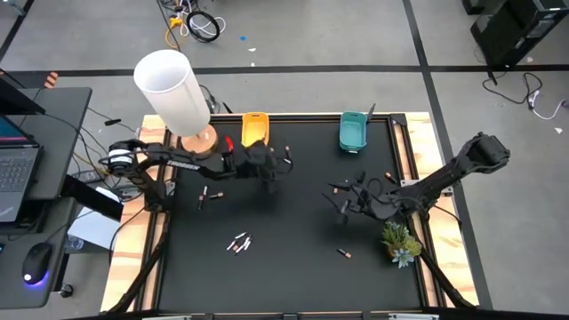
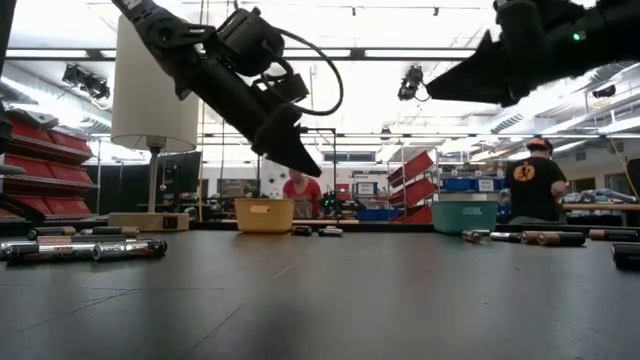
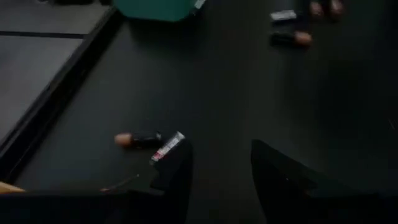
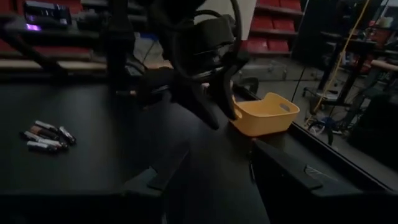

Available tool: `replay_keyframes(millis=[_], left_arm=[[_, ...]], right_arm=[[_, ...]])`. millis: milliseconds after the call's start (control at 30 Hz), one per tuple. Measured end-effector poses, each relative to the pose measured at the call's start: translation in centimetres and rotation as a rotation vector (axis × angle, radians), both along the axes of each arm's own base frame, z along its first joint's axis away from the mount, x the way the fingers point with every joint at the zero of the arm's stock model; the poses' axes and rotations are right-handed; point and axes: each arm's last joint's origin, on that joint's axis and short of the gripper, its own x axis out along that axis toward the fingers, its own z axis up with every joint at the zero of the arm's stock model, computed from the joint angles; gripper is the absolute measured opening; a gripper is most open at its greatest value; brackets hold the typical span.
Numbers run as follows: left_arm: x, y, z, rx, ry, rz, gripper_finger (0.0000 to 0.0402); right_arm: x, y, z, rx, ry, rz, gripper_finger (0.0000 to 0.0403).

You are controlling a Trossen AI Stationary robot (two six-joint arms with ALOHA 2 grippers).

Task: Sort batteries
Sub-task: Put the silver battery into the yellow bin

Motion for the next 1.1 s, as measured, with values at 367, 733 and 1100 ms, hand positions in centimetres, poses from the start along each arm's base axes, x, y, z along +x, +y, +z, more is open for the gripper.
replay_keyframes(millis=[367, 733, 1100], left_arm=[[1.6, -0.8, 2.1, 0.033, -0.067, 0.007, 0.0162], [2.5, 3.6, -1.3, -0.041, 0.001, -0.105, 0.0162], [5.5, 5.4, -3.9, -0.071, 0.154, -0.078, 0.0162]], right_arm=[[1.5, 0.3, 4.1, 0.008, 0.096, -0.026, 0.0175], [2.1, 0.3, 2.4, 0.050, 0.160, 0.039, 0.0175], [1.8, -0.2, 1.4, 0.042, 0.248, 0.035, 0.0175]])
